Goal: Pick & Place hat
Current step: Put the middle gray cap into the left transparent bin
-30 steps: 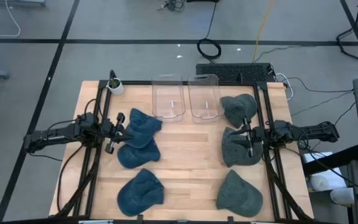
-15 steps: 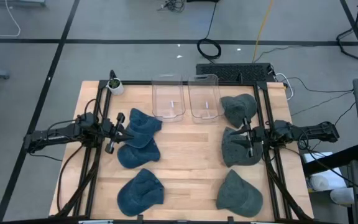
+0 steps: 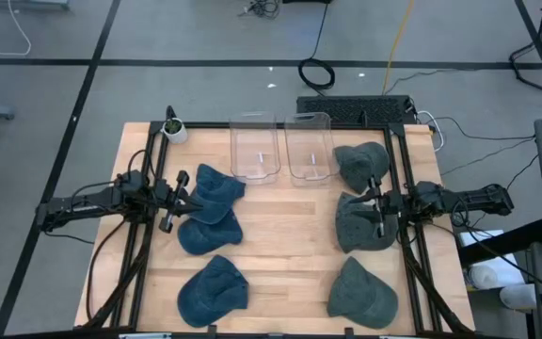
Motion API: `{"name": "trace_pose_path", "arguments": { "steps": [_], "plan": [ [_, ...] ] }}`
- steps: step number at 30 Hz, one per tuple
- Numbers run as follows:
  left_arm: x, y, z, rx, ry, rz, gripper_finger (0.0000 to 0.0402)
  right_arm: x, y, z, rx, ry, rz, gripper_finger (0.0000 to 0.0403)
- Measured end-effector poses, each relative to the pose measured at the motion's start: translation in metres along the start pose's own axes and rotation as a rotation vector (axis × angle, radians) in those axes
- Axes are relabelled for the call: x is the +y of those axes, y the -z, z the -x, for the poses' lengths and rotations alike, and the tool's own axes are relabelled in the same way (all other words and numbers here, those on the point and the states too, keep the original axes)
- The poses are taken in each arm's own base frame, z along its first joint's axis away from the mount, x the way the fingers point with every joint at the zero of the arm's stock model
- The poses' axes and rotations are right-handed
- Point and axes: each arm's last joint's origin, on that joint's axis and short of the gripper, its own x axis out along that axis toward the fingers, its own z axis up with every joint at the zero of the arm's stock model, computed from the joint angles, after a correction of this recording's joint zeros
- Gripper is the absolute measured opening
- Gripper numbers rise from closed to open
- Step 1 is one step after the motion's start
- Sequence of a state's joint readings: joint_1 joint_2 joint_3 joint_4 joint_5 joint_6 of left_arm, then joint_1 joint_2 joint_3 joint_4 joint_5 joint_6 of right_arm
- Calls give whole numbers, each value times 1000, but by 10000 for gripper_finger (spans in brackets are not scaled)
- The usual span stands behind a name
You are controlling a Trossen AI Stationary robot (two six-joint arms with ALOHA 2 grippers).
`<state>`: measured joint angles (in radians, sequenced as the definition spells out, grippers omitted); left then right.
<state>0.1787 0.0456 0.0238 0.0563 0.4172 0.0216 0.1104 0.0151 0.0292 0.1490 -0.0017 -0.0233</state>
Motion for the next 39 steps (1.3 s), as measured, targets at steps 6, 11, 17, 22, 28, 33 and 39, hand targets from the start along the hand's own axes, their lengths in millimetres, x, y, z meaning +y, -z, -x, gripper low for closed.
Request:
{"name": "trace_pose_path", "arguments": {
  "steps": [6,11,17,22,28,33,39],
  "plan": [
    [0,0,0,0,0,0,45,0,-22,3,-233,-35,-306,125],
    [0,0,0,0,0,0,45,-1,-35,7,-369,-62,-345,126],
    [0,0,0,0,0,0,45,-1,-39,8,-412,-38,-234,126],
    [0,0,0,0,0,0,45,-2,-53,16,-581,-14,-166,126],
    [0,0,0,0,0,0,45,-1,-52,15,-569,-39,-162,126],
    [0,0,0,0,0,0,45,-1,-53,15,-575,-25,-118,126],
    [0,0,0,0,0,0,45,-1,-54,16,-587,-14,-82,126]
  ]
}}
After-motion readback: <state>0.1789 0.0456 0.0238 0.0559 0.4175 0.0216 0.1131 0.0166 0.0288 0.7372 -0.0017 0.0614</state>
